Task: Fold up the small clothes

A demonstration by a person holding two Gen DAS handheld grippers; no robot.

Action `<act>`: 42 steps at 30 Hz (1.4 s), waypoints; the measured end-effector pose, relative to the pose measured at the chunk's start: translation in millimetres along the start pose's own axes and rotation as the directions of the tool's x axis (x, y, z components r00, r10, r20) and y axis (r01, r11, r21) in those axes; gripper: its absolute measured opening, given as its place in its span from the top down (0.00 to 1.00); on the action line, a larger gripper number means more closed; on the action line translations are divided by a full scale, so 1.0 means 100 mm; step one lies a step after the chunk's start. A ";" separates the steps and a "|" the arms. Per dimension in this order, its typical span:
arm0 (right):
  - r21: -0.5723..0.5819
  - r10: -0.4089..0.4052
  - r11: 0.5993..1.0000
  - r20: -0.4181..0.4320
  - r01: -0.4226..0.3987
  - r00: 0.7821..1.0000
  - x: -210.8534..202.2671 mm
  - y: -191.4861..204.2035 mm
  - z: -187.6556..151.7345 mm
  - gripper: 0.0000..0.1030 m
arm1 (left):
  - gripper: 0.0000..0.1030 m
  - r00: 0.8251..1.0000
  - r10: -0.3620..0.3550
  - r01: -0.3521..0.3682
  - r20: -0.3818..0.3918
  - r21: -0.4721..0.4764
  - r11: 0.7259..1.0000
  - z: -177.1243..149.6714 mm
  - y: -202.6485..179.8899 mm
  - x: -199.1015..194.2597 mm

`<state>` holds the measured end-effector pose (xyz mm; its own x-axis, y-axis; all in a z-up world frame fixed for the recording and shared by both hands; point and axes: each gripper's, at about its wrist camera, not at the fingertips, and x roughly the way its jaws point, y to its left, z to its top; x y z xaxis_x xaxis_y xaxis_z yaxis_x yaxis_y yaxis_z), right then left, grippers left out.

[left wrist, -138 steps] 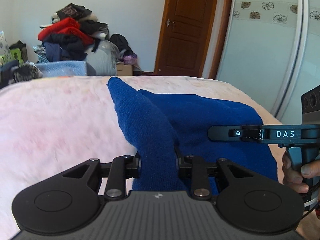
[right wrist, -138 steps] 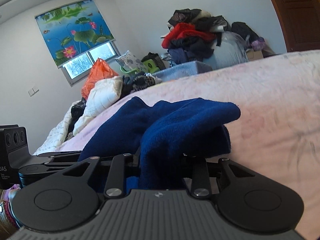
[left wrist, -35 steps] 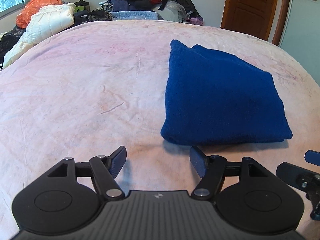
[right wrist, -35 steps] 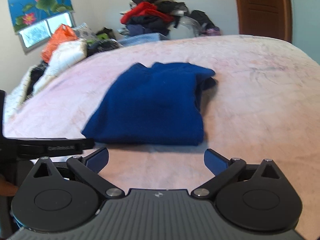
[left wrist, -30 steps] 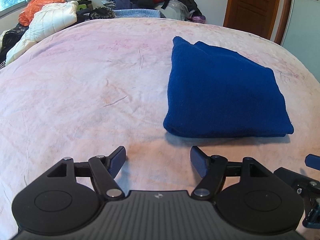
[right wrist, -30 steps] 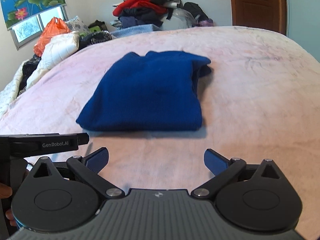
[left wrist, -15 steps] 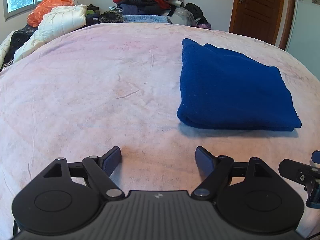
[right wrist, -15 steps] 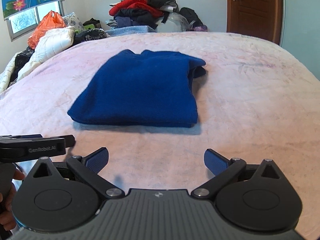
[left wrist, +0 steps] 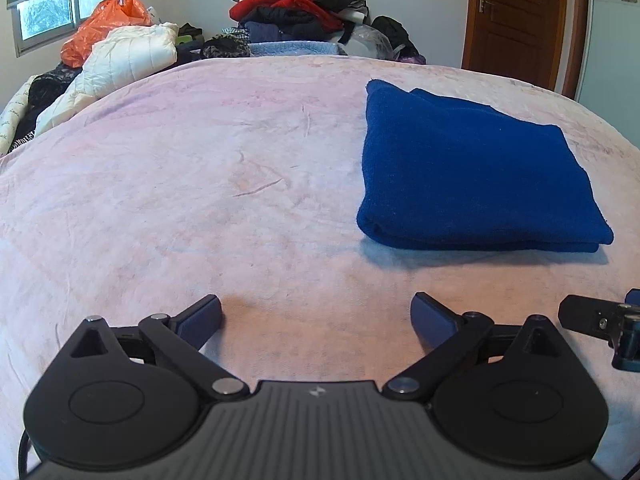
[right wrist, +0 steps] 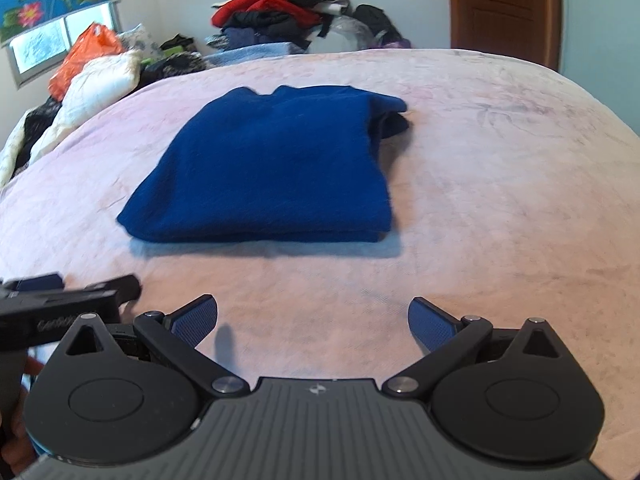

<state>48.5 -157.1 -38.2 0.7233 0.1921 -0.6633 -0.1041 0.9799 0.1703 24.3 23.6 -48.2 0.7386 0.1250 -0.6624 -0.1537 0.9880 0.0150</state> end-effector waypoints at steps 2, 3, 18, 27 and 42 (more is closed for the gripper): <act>-0.015 -0.012 1.000 0.003 0.012 1.000 0.01 0.03 -0.01 0.00 | 0.01 1.000 0.003 -0.003 0.004 0.000 1.000 -0.01 -0.01 0.00; -0.033 -0.021 0.999 0.002 0.021 1.000 0.02 0.04 -0.02 0.00 | 0.01 1.000 0.005 -0.005 0.006 0.001 1.000 -0.01 -0.01 0.00; -0.118 -0.014 0.993 0.030 0.018 0.999 0.08 0.07 -0.07 0.00 | 0.00 1.000 0.009 -0.009 0.030 -0.002 1.000 -0.05 -0.01 0.01; -0.100 -0.005 0.995 0.031 0.008 0.999 0.09 0.08 -0.05 0.00 | 0.00 0.999 0.012 -0.012 0.034 -0.003 1.000 -0.05 -0.01 0.01; -0.138 -0.026 0.990 0.071 0.035 0.997 0.12 0.12 -0.13 0.00 | 0.00 1.000 0.009 -0.009 0.028 -0.002 1.000 -0.04 0.00 0.02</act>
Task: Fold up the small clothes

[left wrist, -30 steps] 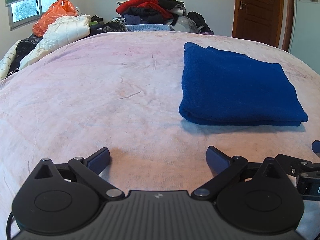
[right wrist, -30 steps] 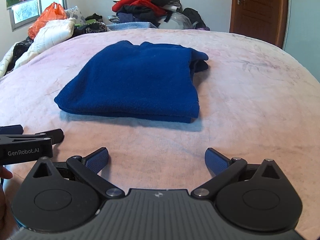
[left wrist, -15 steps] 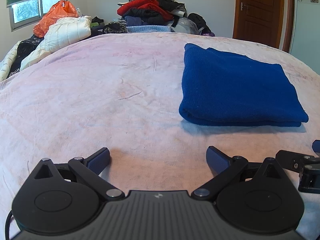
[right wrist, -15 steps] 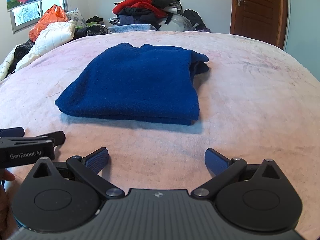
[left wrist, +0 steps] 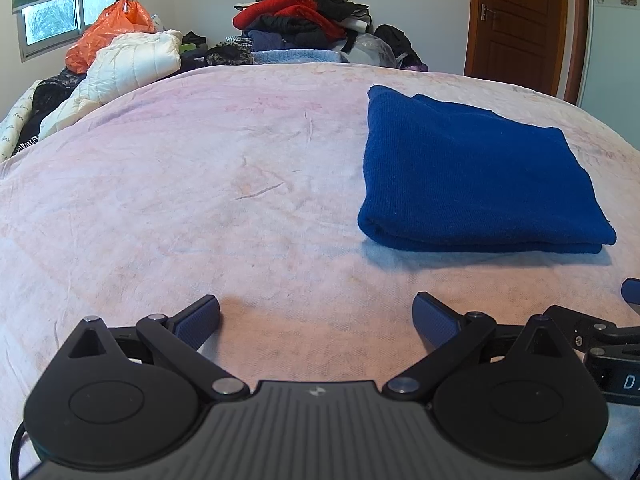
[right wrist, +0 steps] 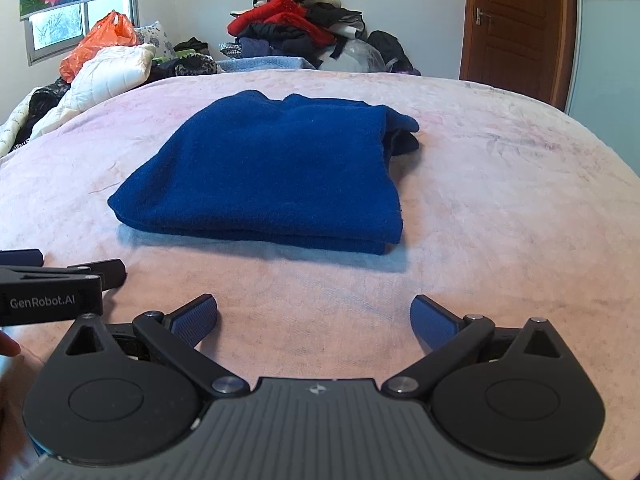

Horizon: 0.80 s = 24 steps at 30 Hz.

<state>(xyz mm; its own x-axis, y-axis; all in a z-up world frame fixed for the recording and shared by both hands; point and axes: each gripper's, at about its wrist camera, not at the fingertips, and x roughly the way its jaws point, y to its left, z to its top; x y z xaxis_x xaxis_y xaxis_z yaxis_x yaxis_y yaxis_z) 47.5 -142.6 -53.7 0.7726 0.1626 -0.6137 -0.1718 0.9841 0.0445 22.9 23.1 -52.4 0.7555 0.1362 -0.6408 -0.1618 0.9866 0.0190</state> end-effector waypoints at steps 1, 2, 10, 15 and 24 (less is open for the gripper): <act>-0.001 -0.001 1.000 -0.001 0.001 1.000 0.00 0.00 0.00 0.00 | 0.00 1.000 0.001 -0.001 0.000 0.000 1.000 0.00 0.00 0.00; -0.001 -0.001 1.000 0.000 0.001 1.000 0.00 0.00 0.00 0.00 | 0.00 1.000 0.001 -0.001 0.000 0.000 1.000 0.00 0.00 0.00; -0.010 -0.005 1.000 -0.003 0.005 1.000 0.00 0.00 0.00 0.00 | 0.00 1.000 0.001 -0.001 0.000 0.000 1.000 0.00 -0.01 0.00; -0.011 -0.006 1.000 -0.002 0.006 1.000 0.01 0.01 0.00 0.00 | 0.00 1.000 0.000 0.000 0.000 -0.001 1.000 0.00 0.00 0.00; -0.011 -0.006 1.000 -0.002 0.006 1.000 0.00 0.01 0.00 0.00 | 0.00 1.000 0.004 -0.004 0.000 -0.002 1.000 -0.01 -0.01 0.01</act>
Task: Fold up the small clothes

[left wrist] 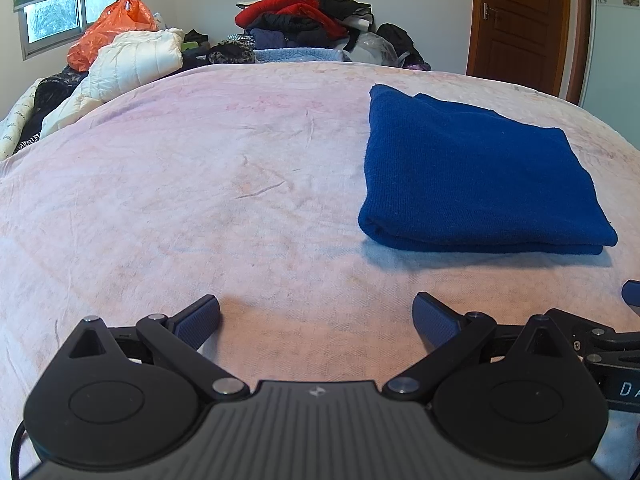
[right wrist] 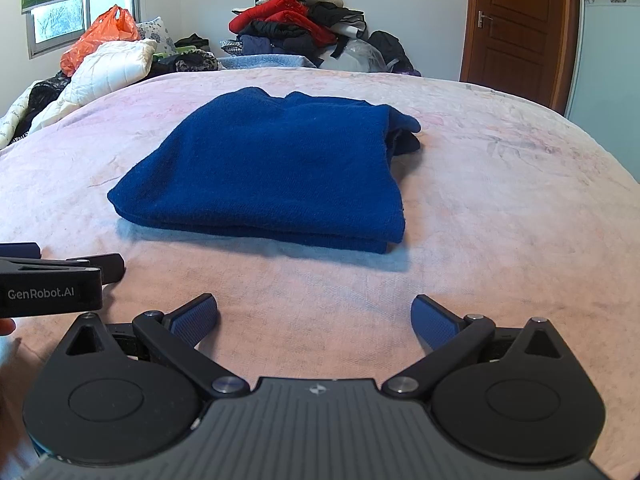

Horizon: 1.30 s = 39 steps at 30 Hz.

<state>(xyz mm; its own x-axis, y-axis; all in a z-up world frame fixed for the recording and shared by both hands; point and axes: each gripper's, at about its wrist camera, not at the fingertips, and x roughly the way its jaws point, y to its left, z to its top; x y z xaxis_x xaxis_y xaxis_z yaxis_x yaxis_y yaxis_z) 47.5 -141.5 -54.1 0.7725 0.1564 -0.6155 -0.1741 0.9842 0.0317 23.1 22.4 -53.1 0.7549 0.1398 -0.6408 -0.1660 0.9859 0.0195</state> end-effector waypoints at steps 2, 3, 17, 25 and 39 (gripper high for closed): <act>-0.001 -0.002 1.000 0.001 0.002 1.000 -0.01 0.00 -0.01 0.00 | 0.00 1.000 0.000 0.000 -0.002 0.002 1.000 0.00 0.00 0.00; -0.006 -0.005 1.000 -0.001 0.005 1.000 -0.01 0.01 0.00 0.00 | 0.00 1.000 -0.002 0.002 -0.005 0.003 1.000 0.00 0.00 0.00; 0.084 0.000 0.996 -0.042 0.003 0.999 -0.14 -0.10 0.11 0.00 | 0.00 0.999 -0.005 0.006 -0.035 0.028 1.000 0.03 -0.04 -0.07; 0.079 -0.001 0.997 -0.042 0.004 0.999 -0.14 -0.10 0.11 0.00 | 0.00 0.999 -0.016 0.016 -0.047 0.006 1.000 0.04 0.00 -0.08; 0.078 0.010 0.997 -0.041 -0.007 0.999 -0.15 -0.09 0.11 0.00 | 0.00 0.999 -0.023 0.024 -0.043 0.010 1.000 0.06 0.00 -0.11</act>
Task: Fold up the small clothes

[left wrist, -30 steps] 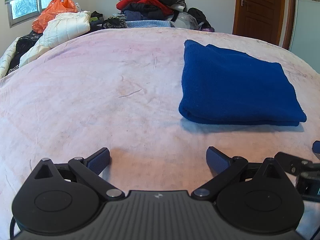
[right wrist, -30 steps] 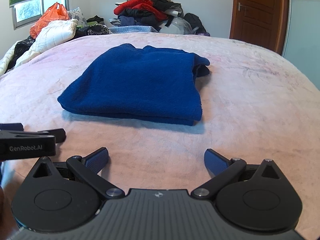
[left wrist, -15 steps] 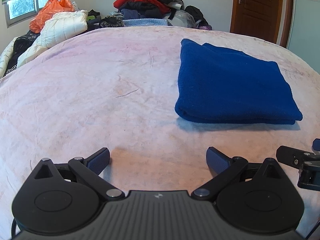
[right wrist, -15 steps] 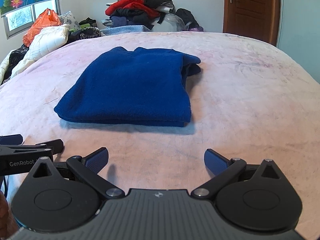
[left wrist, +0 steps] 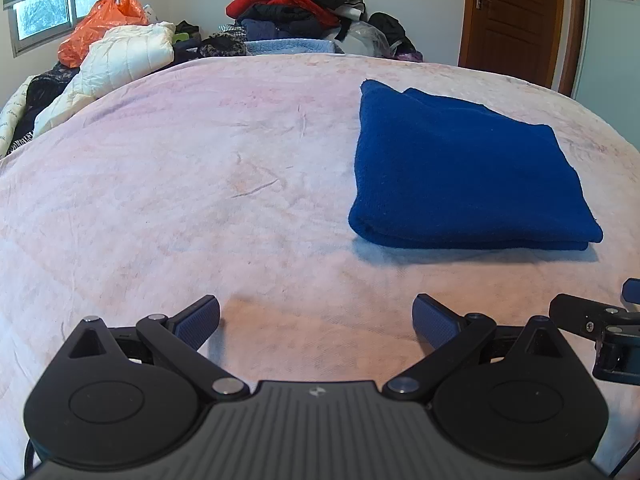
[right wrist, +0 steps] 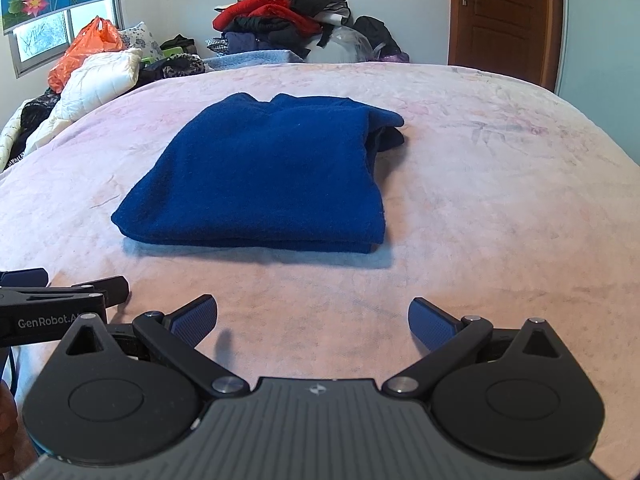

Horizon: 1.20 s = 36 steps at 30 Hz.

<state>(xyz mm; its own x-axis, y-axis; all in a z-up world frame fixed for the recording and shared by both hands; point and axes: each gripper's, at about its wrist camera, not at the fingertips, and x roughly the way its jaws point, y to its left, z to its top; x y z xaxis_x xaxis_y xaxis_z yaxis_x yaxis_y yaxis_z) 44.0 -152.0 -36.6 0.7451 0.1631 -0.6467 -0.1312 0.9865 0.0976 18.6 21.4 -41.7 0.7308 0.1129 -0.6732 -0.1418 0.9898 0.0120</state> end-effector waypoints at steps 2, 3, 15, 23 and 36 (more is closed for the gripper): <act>-0.004 0.000 1.000 0.002 0.000 1.000 -0.01 0.01 0.00 0.00 | 0.00 1.000 -0.001 0.001 -0.001 0.000 1.000 0.00 0.00 0.00; -0.005 -0.001 1.000 0.003 0.001 1.000 -0.01 0.01 0.00 0.00 | 0.00 1.000 -0.001 0.001 -0.003 0.000 1.000 0.01 0.00 0.00; -0.012 0.007 1.000 0.009 -0.007 1.000 -0.03 0.02 0.00 0.00 | 0.00 1.000 0.011 -0.011 0.012 0.012 1.000 0.01 -0.02 -0.02; -0.013 0.011 1.000 0.005 -0.011 1.000 -0.02 0.03 0.00 0.00 | 0.00 1.000 0.023 -0.023 0.021 0.008 1.000 0.02 -0.02 -0.03; -0.012 0.015 1.000 0.002 -0.015 1.000 -0.01 0.04 0.00 0.00 | 0.00 1.000 0.022 -0.022 0.009 -0.010 1.000 0.04 0.00 -0.04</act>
<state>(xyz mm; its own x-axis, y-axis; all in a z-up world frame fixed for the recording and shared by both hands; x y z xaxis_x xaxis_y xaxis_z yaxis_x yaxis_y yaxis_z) 42.3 -148.8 -35.6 0.7443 0.1782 -0.6436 -0.1503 0.9837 0.0985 18.4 21.6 -36.6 0.7337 0.1353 -0.6659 -0.1641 0.9863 0.0196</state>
